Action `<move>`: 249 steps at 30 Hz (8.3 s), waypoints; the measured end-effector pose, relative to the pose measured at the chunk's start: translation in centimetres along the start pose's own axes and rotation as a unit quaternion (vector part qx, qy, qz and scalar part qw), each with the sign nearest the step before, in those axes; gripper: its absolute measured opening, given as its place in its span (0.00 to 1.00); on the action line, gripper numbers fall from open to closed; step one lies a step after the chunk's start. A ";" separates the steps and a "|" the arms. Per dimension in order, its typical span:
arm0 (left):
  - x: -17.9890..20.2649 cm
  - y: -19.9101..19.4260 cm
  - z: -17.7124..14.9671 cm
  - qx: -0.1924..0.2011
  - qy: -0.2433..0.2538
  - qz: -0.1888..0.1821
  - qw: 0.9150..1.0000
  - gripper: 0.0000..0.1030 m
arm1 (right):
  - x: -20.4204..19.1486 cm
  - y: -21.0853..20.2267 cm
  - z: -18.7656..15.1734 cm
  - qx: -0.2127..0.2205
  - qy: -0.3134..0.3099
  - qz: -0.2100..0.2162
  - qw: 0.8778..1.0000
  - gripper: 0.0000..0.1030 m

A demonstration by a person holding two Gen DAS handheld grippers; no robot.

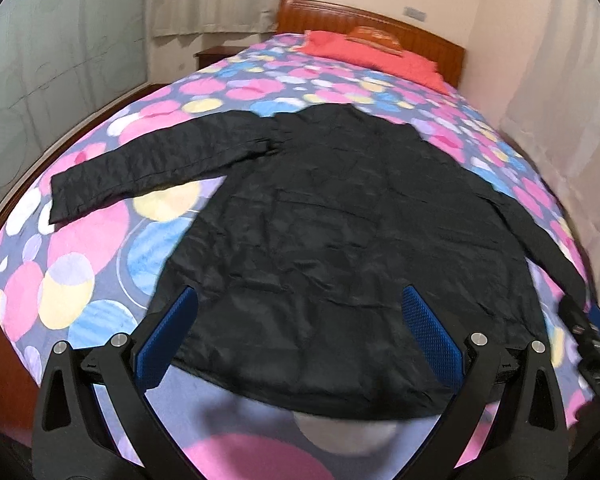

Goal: Fold large clothes

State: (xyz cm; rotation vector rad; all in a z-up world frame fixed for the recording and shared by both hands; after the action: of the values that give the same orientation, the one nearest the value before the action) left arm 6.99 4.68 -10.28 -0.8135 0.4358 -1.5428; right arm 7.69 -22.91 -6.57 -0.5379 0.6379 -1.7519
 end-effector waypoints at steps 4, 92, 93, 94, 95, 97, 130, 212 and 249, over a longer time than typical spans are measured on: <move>-2.9 2.0 1.8 0.006 -0.028 0.038 0.999 0.98 | 4.1 3.3 0.5 -0.013 0.067 0.002 0.998 0.95; -16.6 13.0 2.8 -0.038 -0.184 0.223 0.957 0.98 | -20.3 25.3 7.7 -0.088 -0.101 0.136 0.982 0.38; -16.7 13.0 2.8 -0.038 -0.184 0.223 0.957 0.98 | -20.4 24.9 7.7 -0.091 -0.100 0.152 0.979 0.47; -16.6 13.0 2.8 -0.038 -0.184 0.223 0.957 0.98 | -20.5 24.2 7.8 -0.092 -0.096 0.172 0.976 0.61; -16.6 13.0 2.8 -0.038 -0.184 0.223 0.957 0.98 | -20.5 23.6 7.9 -0.088 -0.094 0.185 0.974 0.63; -16.7 13.0 2.8 -0.038 -0.184 0.223 0.957 0.98 | -19.9 21.5 8.5 -0.073 -0.093 0.210 0.971 0.63; -16.8 13.2 3.0 -0.036 -0.180 0.228 0.956 0.98 | -11.2 31.5 10.3 -0.096 -0.105 0.002 0.990 0.53; -19.8 4.2 17.5 0.241 -0.169 0.028 0.955 0.07 | 0.7 29.0 8.3 -0.047 -0.040 -0.071 0.996 0.79; 15.1 21.3 13.4 0.049 0.133 -0.117 0.983 0.67 | 0.6 28.6 8.6 -0.049 -0.033 -0.066 0.996 0.79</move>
State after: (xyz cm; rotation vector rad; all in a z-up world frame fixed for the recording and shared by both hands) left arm 31.87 -10.76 -12.43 -0.5988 0.4654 -1.8872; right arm 33.61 -30.89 -19.01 -0.7164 0.6557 -1.8246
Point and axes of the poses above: each gripper's, at about its wrist camera, not at the fingertips, and y roughly the way its jaws point, x to its right, z to its top, the point moved 5 cm from there along y, roughly the way its jaws point, and after that the axes turned 9 degrees about -z, right-handed, at the moved point
